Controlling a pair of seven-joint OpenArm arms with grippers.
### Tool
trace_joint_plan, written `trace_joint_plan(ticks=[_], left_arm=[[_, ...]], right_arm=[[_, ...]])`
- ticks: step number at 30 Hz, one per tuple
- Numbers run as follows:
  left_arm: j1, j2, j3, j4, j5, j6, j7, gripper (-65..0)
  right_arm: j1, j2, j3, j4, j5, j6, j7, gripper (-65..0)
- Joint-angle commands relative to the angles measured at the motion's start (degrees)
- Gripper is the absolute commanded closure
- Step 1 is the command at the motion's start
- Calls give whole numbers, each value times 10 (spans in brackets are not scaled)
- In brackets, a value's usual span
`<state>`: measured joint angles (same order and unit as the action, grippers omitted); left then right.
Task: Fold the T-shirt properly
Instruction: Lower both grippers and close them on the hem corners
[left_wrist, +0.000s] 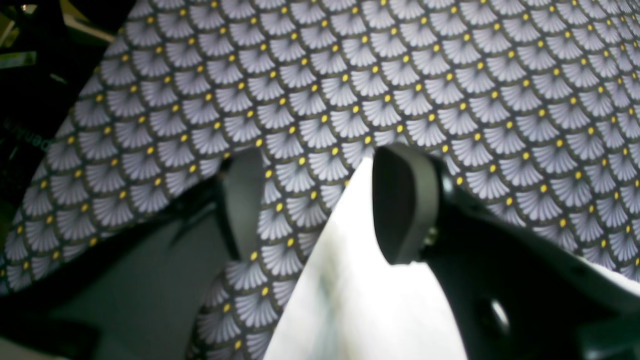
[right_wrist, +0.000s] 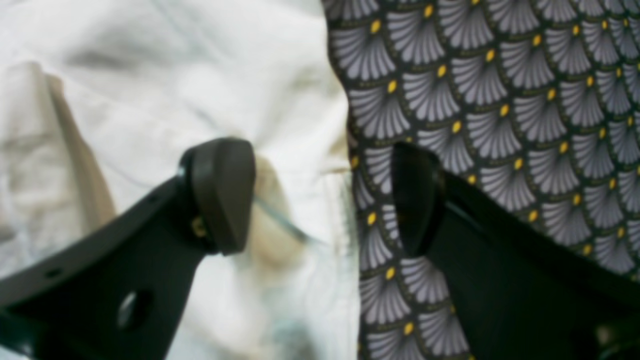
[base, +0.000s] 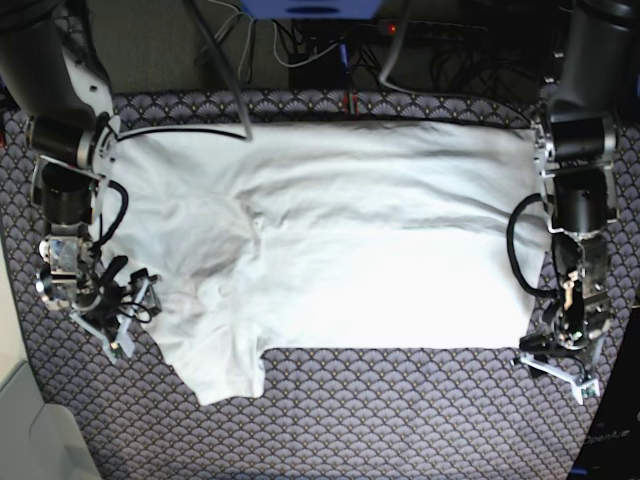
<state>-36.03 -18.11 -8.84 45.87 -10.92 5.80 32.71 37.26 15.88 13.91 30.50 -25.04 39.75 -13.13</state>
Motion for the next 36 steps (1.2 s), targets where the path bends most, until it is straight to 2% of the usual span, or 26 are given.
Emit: trace_joint_plan(ticks=[1,6,8,11,14,18,21,25,32,36], left_arm=[[-20,-7,0,9,1,-1,-14,-365],[-19,-7,0,6,1,-1,-12,-364],[-20,-8,0,6,1,-1,-11,-364],[-22,-8,0,9,17,-1,-10,-364],[-22,-4,-1,9,64,-1,-10,-364],[-22,10,-2,5,113,-1,-12,-363],[-22,14,-3,4,128,-1,-22,-365],[-19,14,-3,-2,127,-1,-87,-363],[-31,14,-4,-121,125,-3,-217,-366],[-41,15,-2,-187,125,-6,-261,-367]], right_arm=[[15,3,0,6,-6,3,-6,-444],[5,3,1,5,-6,3,9,-441],[5,3,1,5,-6,3,8,-413],[4,3,1,5,-6,3,8,-309],[3,3,1,5,-6,3,5,-185],[2,3,0,5,-6,3,3,-75],[-4,3,0,7,-6,3,4,-65],[-6,5,0,7,-6,3,8,-64],[-18,5,0,9,-6,3,8,-65],[-20,5,-1,9,-6,3,8,-65]])
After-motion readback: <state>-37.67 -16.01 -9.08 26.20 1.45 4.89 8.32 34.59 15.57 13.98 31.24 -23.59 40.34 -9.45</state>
